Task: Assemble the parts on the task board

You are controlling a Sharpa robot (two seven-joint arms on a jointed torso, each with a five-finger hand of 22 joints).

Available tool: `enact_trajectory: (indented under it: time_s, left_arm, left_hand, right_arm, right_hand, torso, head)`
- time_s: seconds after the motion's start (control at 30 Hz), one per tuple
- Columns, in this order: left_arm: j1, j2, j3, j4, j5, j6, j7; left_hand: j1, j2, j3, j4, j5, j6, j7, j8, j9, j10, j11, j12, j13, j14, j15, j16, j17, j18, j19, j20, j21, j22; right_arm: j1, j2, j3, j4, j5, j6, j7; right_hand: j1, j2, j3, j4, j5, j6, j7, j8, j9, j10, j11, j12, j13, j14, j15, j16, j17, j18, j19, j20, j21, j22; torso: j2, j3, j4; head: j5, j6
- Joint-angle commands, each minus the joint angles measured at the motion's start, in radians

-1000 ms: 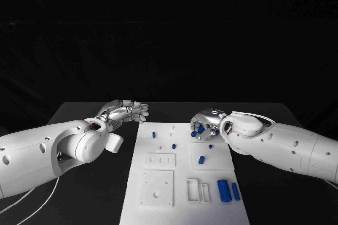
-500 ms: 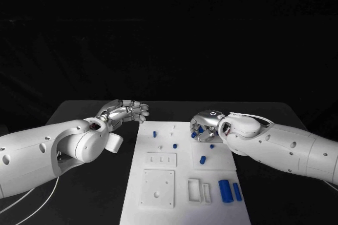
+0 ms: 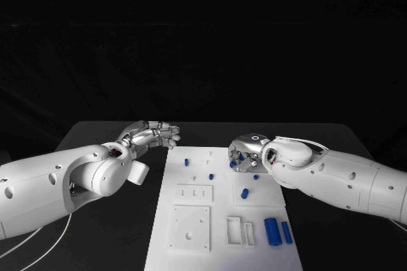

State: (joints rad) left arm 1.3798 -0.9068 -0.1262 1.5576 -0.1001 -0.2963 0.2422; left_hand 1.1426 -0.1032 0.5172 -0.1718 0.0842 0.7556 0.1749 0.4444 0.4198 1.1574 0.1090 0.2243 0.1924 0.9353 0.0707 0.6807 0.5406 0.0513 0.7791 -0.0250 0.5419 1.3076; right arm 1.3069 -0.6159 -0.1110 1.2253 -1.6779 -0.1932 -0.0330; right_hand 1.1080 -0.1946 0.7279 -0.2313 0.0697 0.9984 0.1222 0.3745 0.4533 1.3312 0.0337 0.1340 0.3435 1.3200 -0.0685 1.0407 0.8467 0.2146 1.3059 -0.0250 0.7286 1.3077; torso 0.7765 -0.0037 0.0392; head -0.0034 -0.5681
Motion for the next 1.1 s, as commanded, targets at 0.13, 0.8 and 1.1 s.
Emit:
enact_trajectory:
  time_s: [0.13, 0.8, 1.1]
  left_arm:
    - [0.002, 0.006, 0.001, -0.001, -0.005, 0.014, 0.004]
    - [0.002, 0.005, 0.001, -0.007, 0.006, -0.018, 0.012]
    - [0.002, 0.011, 0.001, -0.008, 0.017, -0.027, 0.028]
  left_hand:
    - [-0.013, 0.001, 0.004, -0.001, -0.001, 0.000, 0.007, -0.004, 0.001, -0.008, -0.002, 0.004, 0.002, -0.004, 0.001, 0.005, 0.000, 0.011, -0.004, -0.004, 0.007, 0.017]
    - [-0.013, 0.001, 0.013, -0.014, 0.009, -0.013, 0.013, -0.013, 0.003, -0.025, 0.003, 0.007, 0.010, -0.012, 0.003, 0.005, -0.003, 0.010, -0.010, -0.002, 0.009, 0.016]
    - [-0.012, 0.003, 0.015, -0.016, 0.011, -0.015, 0.013, -0.014, 0.003, -0.026, 0.003, 0.009, 0.012, -0.012, 0.003, 0.005, -0.004, 0.010, -0.010, -0.002, 0.010, 0.016]
  right_arm:
    - [-0.008, -0.007, -0.005, 0.019, -0.012, -0.004, -0.031]
    - [-0.008, 0.025, 0.033, 0.019, -0.015, -0.195, -0.124]
    - [-0.008, 0.070, 0.042, -0.014, -0.013, -0.226, -0.133]
  right_hand:
    - [-0.002, 0.020, 0.038, 0.013, -0.001, 0.019, -0.009, 0.005, 0.007, 0.002, -0.005, 0.010, 0.026, -0.004, -0.015, 0.008, -0.002, 0.047, -0.004, -0.004, 0.013, 0.023]
    - [0.000, 0.022, 0.098, 0.014, -0.020, 0.048, -0.020, 0.012, 0.025, 0.018, -0.016, 0.016, 0.081, -0.006, -0.024, 0.021, -0.001, 0.047, -0.007, -0.009, 0.036, 0.022]
    - [0.003, 0.015, 0.111, 0.017, -0.019, 0.048, -0.020, 0.011, 0.028, 0.016, -0.016, 0.013, 0.092, -0.007, -0.024, 0.022, -0.002, 0.047, -0.008, -0.011, 0.040, 0.022]
  torso:
    - [0.003, -0.0005, -0.0001]
    - [0.007, 0.0006, 0.0008]
    - [0.008, -0.0001, 0.0026]
  head:
    - [0.002, -0.002]
    - [0.008, 0.021]
    - [0.012, 0.022]
